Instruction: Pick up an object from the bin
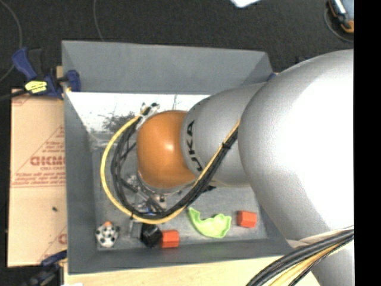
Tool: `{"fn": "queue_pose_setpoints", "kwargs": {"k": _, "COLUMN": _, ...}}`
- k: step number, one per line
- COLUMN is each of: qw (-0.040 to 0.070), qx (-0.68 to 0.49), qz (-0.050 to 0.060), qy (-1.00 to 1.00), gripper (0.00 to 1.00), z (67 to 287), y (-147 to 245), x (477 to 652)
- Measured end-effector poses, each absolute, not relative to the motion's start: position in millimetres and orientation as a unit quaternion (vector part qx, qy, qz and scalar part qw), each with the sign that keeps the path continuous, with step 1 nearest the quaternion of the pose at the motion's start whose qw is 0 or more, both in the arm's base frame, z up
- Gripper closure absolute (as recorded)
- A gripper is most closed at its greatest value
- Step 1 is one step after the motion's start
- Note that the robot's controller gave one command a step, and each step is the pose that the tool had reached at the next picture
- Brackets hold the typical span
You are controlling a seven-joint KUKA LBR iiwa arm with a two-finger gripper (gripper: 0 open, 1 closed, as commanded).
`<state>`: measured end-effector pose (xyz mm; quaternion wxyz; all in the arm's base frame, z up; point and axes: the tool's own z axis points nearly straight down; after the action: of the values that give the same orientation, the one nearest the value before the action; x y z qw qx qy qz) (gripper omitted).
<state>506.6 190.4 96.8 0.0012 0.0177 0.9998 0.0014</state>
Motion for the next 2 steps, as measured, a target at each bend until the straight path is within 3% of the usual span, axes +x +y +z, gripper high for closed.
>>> {"fn": "queue_pose_setpoints", "kwargs": {"k": 1, "qw": 0.008, "qx": -0.036, "qz": 0.004, "qy": 0.999, "gripper": 0.00, "z": 69, "y": 151, "x": 507.0}}
{"fn": "queue_pose_setpoints", "kwargs": {"k": 2, "qw": 0.003, "qx": -0.026, "qz": 0.002, "qy": 1.000, "gripper": 0.00, "z": 71, "y": 115, "x": 488.0}}
